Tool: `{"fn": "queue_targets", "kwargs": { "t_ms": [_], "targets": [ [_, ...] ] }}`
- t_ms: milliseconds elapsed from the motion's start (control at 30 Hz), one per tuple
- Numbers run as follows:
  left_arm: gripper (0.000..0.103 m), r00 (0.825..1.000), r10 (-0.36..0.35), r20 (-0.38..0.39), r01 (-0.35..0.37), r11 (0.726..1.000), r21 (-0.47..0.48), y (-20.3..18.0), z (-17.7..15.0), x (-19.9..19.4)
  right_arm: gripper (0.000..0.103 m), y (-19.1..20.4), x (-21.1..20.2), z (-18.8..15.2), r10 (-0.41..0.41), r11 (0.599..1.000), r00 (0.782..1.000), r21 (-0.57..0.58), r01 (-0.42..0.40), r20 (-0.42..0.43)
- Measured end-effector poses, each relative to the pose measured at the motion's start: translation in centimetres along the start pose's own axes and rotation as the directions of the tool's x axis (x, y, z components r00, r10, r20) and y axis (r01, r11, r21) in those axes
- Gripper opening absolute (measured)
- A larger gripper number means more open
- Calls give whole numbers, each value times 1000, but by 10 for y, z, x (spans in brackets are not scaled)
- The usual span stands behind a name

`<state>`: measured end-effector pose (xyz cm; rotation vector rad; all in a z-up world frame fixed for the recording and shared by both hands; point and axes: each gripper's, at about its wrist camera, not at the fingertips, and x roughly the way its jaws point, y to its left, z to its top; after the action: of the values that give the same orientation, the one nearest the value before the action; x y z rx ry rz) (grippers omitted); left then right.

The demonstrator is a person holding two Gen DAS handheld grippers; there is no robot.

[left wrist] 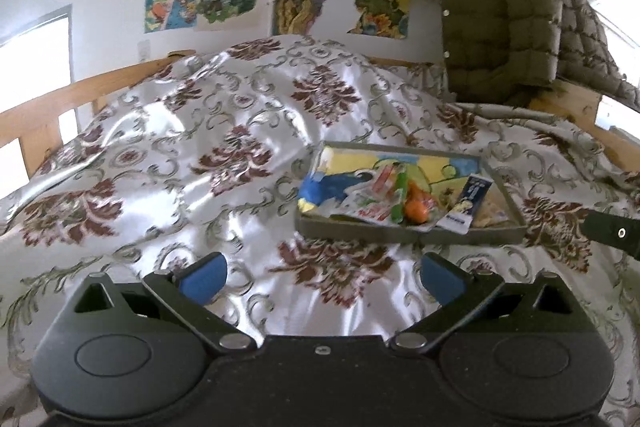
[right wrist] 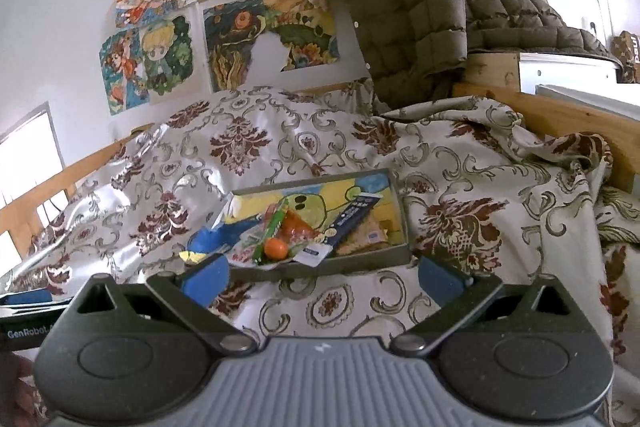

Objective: Organize snacks

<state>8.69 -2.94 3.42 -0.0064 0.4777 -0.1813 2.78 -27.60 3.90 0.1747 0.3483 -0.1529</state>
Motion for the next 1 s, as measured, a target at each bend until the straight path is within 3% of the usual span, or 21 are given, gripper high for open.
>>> {"fn": "queue_targets", "kwargs": {
  "t_ms": [333, 1000],
  "targets": [
    [102, 997, 68, -47, -68, 998, -2, 11, -19, 0, 103, 13, 5, -15, -39, 997, 995, -64, 33, -92],
    [102, 995, 75, -72, -77, 997, -20, 11, -22, 4, 103, 12, 14, -19, -50, 995, 989, -93, 37, -141]
  ]
}}
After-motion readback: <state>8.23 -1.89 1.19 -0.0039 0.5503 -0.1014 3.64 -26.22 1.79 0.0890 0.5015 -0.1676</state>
